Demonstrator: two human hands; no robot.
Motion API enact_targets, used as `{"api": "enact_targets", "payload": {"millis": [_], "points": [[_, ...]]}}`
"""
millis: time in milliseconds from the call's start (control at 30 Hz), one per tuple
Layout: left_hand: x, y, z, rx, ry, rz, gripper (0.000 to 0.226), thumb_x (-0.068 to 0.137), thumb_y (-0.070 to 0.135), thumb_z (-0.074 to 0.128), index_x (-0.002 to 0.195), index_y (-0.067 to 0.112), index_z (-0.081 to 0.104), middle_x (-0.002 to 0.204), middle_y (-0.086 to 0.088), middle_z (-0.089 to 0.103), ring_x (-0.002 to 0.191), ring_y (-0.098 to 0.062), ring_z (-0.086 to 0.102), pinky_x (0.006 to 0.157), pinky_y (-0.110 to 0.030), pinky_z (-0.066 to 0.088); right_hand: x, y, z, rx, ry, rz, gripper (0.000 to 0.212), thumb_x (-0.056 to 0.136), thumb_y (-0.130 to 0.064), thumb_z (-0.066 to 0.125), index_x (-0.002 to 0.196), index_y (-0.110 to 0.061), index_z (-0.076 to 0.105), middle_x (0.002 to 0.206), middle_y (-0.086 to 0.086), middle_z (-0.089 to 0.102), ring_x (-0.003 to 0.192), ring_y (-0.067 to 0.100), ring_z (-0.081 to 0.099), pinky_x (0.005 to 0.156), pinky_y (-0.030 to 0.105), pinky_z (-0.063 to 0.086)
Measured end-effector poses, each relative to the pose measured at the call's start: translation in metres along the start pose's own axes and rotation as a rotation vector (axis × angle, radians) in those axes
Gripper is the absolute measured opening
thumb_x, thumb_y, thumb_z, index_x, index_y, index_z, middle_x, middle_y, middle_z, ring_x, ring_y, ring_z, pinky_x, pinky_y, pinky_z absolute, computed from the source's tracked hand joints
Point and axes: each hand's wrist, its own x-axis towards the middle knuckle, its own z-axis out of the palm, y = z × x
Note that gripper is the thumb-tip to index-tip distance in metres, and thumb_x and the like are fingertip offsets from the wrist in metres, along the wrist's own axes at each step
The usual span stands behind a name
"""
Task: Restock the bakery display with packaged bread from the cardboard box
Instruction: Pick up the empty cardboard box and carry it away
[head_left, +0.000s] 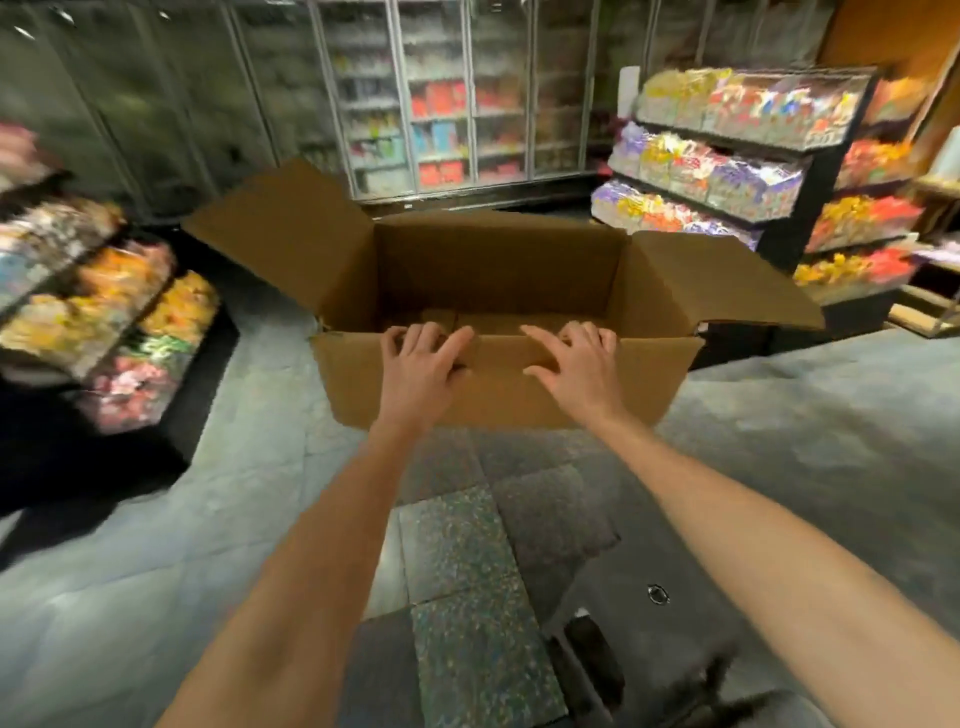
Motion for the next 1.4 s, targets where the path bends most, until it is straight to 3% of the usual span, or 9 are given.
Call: {"api": "enact_targets", "payload": {"millis": [267, 433, 633, 867, 1100, 1267, 1400], "points": [[-0.047, -0.222, -0.096, 0.255, 0.026, -0.223, 0.04, 0.095, 0.039, 0.056, 0.134, 0.033, 0.05, 0.128, -0.003, 0.056, 0.122, -0.026, 0.046, 0.111, -0.047, 0.025, 0.099, -0.226, 0.072, 0.229, 0.003, -0.265, 0.052, 0.089, -0.043, 0.067, 0.138, -0.032, 0.053, 0.113, 0.003, 0.055, 0.107, 0.02, 0.042, 0.095, 0.031, 0.029], [-0.097, -0.332, -0.141, 0.384, 0.064, -0.385, 0.043, 0.089, 0.034, 0.069, 0.13, 0.031, 0.056, 0.122, -0.005, 0.061, 0.118, -0.028, 0.052, 0.109, -0.048, 0.032, 0.131, -0.36, 0.13, 0.385, -0.028, -0.398, 0.049, 0.089, -0.039, 0.068, 0.136, -0.033, 0.055, 0.113, 0.002, 0.054, 0.107, 0.019, 0.041, 0.093, 0.025, 0.022], [-0.16, -0.452, -0.174, 0.528, 0.126, -0.517, 0.046, 0.083, 0.03, 0.075, 0.125, 0.031, 0.055, 0.112, -0.005, 0.063, 0.107, -0.027, 0.056, 0.1, -0.046, 0.037, 0.166, -0.508, 0.203, 0.526, 0.015, -0.616, 0.054, 0.078, -0.029, 0.081, 0.129, -0.027, 0.063, 0.097, 0.006, 0.061, 0.092, 0.023, 0.053, 0.089, 0.033, 0.034], [-0.211, -0.611, -0.2, 0.688, 0.016, -0.701, 0.053, 0.082, 0.031, 0.076, 0.13, 0.033, 0.053, 0.11, -0.008, 0.063, 0.102, -0.029, 0.058, 0.093, -0.045, 0.037, 0.218, -0.682, 0.3, 0.666, -0.022, -0.842, 0.06, 0.073, -0.028, 0.085, 0.129, -0.025, 0.064, 0.091, 0.006, 0.06, 0.086, 0.024, 0.054, 0.084, 0.025, 0.022], [-0.257, -0.734, -0.223, 0.766, -0.091, -0.909, 0.065, 0.073, 0.031, 0.083, 0.128, 0.036, 0.048, 0.1, -0.01, 0.063, 0.09, -0.029, 0.06, 0.084, -0.046, 0.039, 0.247, -0.837, 0.383, 0.728, -0.146, -1.005, 0.062, 0.073, -0.035, 0.084, 0.13, -0.029, 0.062, 0.085, 0.006, 0.058, 0.083, 0.025, 0.054, 0.08, 0.034, 0.026], [-0.305, -0.812, -0.236, 0.778, -0.119, -1.076, 0.063, 0.072, 0.03, 0.083, 0.125, 0.036, 0.049, 0.099, -0.01, 0.063, 0.091, -0.03, 0.061, 0.084, -0.046, 0.04, 0.246, -0.945, 0.434, 0.738, -0.231, -1.113, 0.06, 0.078, -0.037, 0.079, 0.134, -0.031, 0.059, 0.091, 0.007, 0.058, 0.088, 0.025, 0.054, 0.083, 0.042, 0.038], [-0.356, -0.889, -0.241, 0.783, -0.164, -1.147, 0.061, 0.077, 0.032, 0.081, 0.129, 0.034, 0.05, 0.101, -0.01, 0.063, 0.094, -0.03, 0.06, 0.086, -0.047, 0.041, 0.236, -1.036, 0.483, 0.728, -0.298, -1.148, 0.057, 0.079, -0.037, 0.079, 0.132, -0.032, 0.06, 0.092, 0.007, 0.06, 0.09, 0.026, 0.055, 0.086, 0.044, 0.04]]}}
